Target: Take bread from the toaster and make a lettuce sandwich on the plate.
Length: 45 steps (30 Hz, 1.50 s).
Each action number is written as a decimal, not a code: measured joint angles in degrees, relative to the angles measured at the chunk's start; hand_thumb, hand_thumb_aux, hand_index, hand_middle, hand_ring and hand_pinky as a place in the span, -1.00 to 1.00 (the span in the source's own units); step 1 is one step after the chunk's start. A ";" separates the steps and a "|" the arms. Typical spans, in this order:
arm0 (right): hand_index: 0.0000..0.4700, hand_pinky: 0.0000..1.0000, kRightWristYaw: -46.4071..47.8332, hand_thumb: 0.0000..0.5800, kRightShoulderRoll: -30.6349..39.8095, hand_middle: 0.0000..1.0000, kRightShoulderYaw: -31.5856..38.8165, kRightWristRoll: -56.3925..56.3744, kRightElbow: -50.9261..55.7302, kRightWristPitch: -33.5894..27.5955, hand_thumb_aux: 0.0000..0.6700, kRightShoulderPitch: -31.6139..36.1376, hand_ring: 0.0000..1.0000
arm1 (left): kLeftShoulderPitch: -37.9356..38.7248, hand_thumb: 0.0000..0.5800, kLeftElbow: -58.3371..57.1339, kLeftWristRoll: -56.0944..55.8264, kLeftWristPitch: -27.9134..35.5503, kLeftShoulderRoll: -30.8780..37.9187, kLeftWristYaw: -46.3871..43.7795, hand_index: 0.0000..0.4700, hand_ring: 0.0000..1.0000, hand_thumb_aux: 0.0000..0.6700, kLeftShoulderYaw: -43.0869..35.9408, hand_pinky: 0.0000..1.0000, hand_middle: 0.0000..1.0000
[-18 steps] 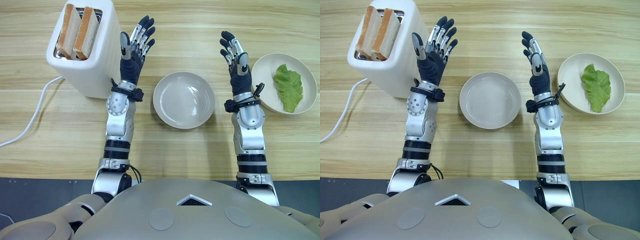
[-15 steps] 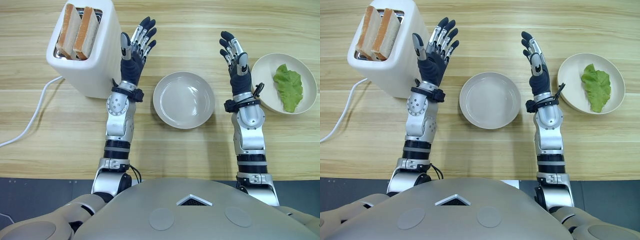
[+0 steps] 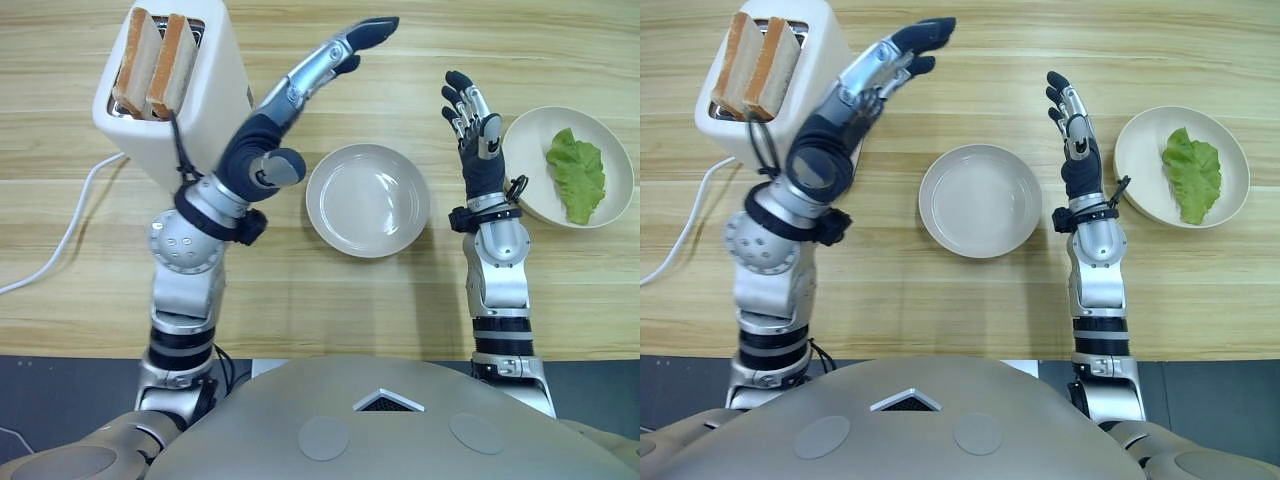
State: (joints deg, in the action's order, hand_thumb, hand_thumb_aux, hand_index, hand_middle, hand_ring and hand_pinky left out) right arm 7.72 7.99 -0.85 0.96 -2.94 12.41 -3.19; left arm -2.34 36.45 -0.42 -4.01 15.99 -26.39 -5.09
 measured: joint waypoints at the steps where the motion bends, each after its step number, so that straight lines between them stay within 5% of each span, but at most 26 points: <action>1: -1.00 -1.00 -0.49 -1.00 -0.06 -1.00 -0.41 -0.08 -0.58 -0.30 -1.00 -0.49 -1.00 | -1.79 -1.00 0.52 0.29 0.90 2.06 0.12 -1.00 -1.00 -1.00 2.84 -1.00 -1.00; 10: -1.00 -1.00 -1.57 -1.00 -0.97 -1.00 -0.92 -0.31 -2.12 -2.13 -1.00 -0.72 -1.00 | -8.26 -1.00 -10.73 21.76 -1.39 17.60 9.26 -1.00 -1.00 -1.00 17.69 -1.00 -1.00; 19: -1.00 -1.00 -1.59 -1.00 -0.97 -1.00 -0.89 -0.26 -3.75 -2.52 -1.00 -0.87 -1.00 | -7.62 -1.00 -22.78 37.05 2.16 21.30 17.28 -1.00 -1.00 -1.00 17.55 -1.00 -1.00; 23: -1.00 -1.00 -1.59 -1.00 -0.77 -1.00 -1.06 -0.26 -3.97 -2.59 -1.00 -1.43 -1.00 | -7.53 -0.58 -24.72 37.72 3.07 21.61 17.55 -0.78 -1.00 -0.78 16.64 -1.00 -1.00; 26: -1.00 -1.00 -1.77 -1.00 -0.44 -1.00 -1.30 0.07 -4.01 -2.59 -1.00 -1.75 -1.00 | -7.54 0.37 -25.97 38.04 3.23 22.23 17.55 -0.12 -1.00 -0.12 16.08 -1.00 -1.00; 28: -1.00 -1.00 -1.89 -1.00 -0.26 -1.00 -1.33 0.17 -4.05 -2.59 -1.00 -1.92 -1.00 | -7.55 0.51 -26.22 38.07 3.22 22.42 17.68 0.01 -1.00 0.01 15.78 -1.00 -1.00; 45: -1.00 -1.00 -2.47 -1.00 0.23 -1.00 -2.19 0.20 -4.28 -2.52 -1.00 -3.47 -1.00 | -8.00 0.68 -31.16 38.02 2.82 24.14 19.00 0.20 -1.00 0.20 14.64 -1.00 -1.00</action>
State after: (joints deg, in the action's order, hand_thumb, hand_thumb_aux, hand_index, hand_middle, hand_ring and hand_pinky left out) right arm 5.25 8.22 -3.04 1.16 -7.23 9.90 -6.66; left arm -10.34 5.29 37.60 -1.19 40.13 -7.39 9.55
